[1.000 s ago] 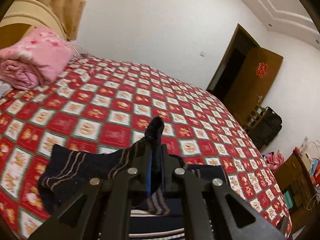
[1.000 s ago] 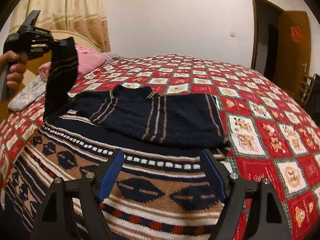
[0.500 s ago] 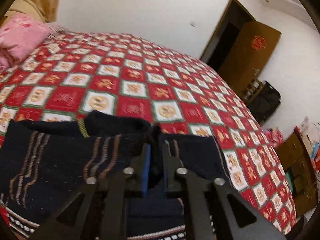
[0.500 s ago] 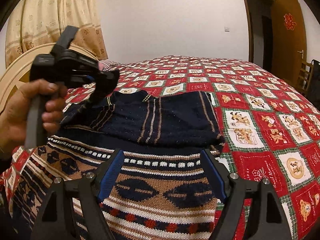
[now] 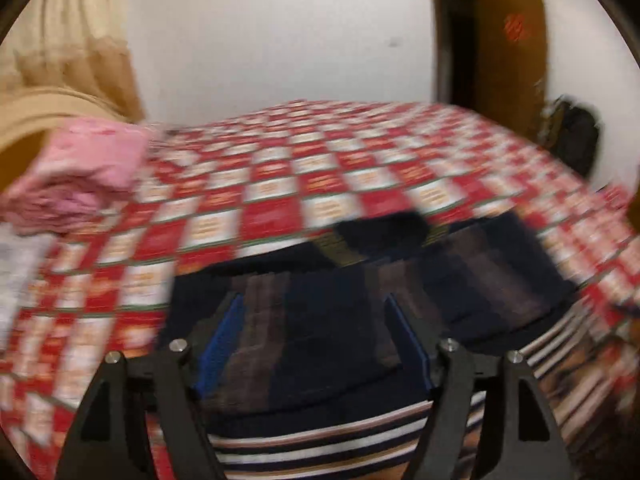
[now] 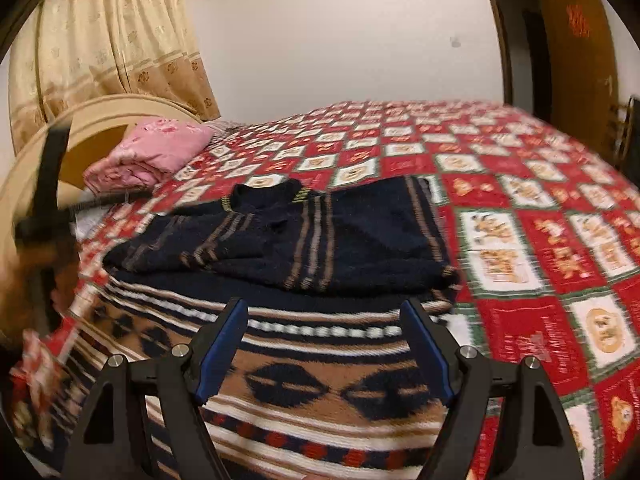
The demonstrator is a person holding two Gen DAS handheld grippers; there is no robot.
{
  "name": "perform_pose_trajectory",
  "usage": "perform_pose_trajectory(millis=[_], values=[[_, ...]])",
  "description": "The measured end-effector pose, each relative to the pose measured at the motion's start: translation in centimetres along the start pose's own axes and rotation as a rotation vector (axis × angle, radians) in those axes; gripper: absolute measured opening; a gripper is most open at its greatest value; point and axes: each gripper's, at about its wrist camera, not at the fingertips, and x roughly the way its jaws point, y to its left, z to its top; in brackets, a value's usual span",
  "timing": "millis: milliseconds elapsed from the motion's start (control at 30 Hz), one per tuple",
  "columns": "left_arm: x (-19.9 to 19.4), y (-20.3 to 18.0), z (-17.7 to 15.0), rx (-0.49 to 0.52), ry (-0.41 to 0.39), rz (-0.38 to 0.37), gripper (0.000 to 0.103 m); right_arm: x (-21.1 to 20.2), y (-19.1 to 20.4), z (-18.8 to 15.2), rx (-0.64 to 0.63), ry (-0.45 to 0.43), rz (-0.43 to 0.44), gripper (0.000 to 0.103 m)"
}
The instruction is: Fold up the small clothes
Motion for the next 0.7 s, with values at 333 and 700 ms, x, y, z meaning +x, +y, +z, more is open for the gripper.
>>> perform_pose_trajectory(millis=[333, 700], values=[[3.1, 12.9, -6.2, -0.278, 0.086, 0.241, 0.076, 9.2, 1.8, 5.3, 0.248, 0.21, 0.135, 0.048], [4.4, 15.8, -9.1, -0.384, 0.109, 0.153, 0.08, 16.8, 4.1, 6.6, 0.297, 0.294, 0.064, 0.058]])
